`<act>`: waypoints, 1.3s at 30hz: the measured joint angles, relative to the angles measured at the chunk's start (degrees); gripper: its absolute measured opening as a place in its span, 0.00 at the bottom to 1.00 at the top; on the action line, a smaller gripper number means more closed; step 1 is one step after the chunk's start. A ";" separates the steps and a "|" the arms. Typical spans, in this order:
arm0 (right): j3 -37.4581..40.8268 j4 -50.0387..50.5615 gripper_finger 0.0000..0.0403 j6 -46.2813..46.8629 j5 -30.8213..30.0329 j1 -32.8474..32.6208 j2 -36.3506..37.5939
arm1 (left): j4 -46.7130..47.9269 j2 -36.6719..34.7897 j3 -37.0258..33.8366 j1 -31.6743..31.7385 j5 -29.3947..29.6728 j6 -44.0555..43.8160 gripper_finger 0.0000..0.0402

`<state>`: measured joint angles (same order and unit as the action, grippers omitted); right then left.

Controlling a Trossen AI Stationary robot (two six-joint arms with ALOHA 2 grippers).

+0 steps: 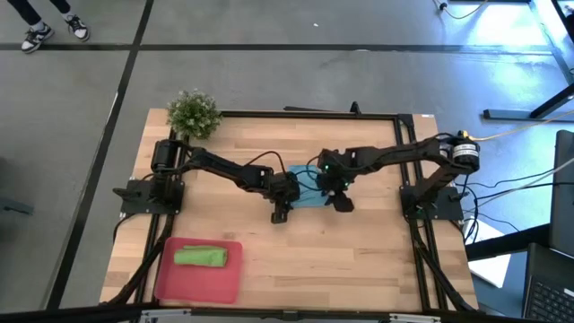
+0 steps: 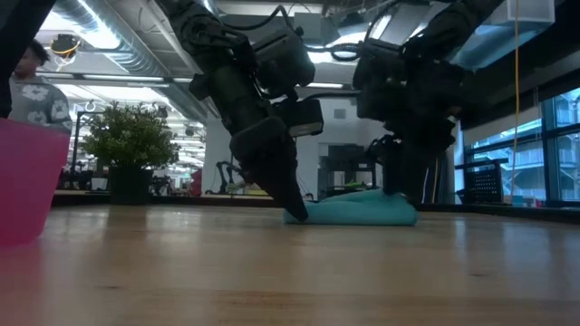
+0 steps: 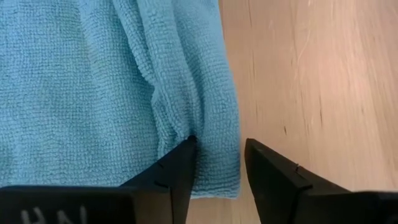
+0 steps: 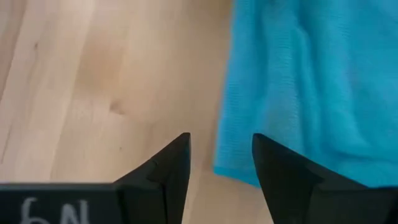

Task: Roll microfiber towels into tight, uniform cylinder then place into a basket
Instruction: Roll the microfiber blue towel

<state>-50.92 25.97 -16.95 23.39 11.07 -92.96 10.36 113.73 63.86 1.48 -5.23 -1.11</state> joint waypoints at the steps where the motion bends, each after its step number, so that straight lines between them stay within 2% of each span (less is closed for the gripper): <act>1: 0.06 -0.40 0.43 -0.60 -0.01 -0.66 -0.30 | -0.03 0.00 0.00 0.05 -0.02 0.01 0.34; 4: 1.10 -3.05 0.43 -1.55 -1.32 -2.64 -1.20 | -0.12 0.00 -0.03 0.06 0.04 0.12 0.34; 9: 3.98 -6.78 0.43 -1.39 -12.41 -4.93 -1.64 | -0.20 0.00 -0.04 0.06 0.30 0.16 0.34; 11: 5.38 -8.50 0.43 -1.43 -14.07 -5.30 -1.64 | -0.23 0.00 -0.04 0.08 0.31 0.16 0.34; 21: 10.97 -15.84 0.40 1.46 -15.60 -5.47 -1.34 | -0.27 0.02 -0.07 0.10 0.39 0.21 0.34; 25: 11.02 -16.32 0.28 1.89 -16.29 -5.44 -1.38 | -0.27 0.00 -0.07 0.10 0.43 0.21 0.34; 30: 11.04 -16.36 0.05 3.93 -15.82 -5.35 -1.45 | -0.27 0.00 -0.07 0.10 0.52 0.23 0.34; 39: 4.72 -7.45 0.02 4.61 -6.68 -4.73 -1.75 | -0.29 0.00 -0.07 0.17 0.12 0.21 0.34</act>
<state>-46.19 18.52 -12.34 16.71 6.34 -94.72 10.07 113.73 63.79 1.65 -5.11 -0.91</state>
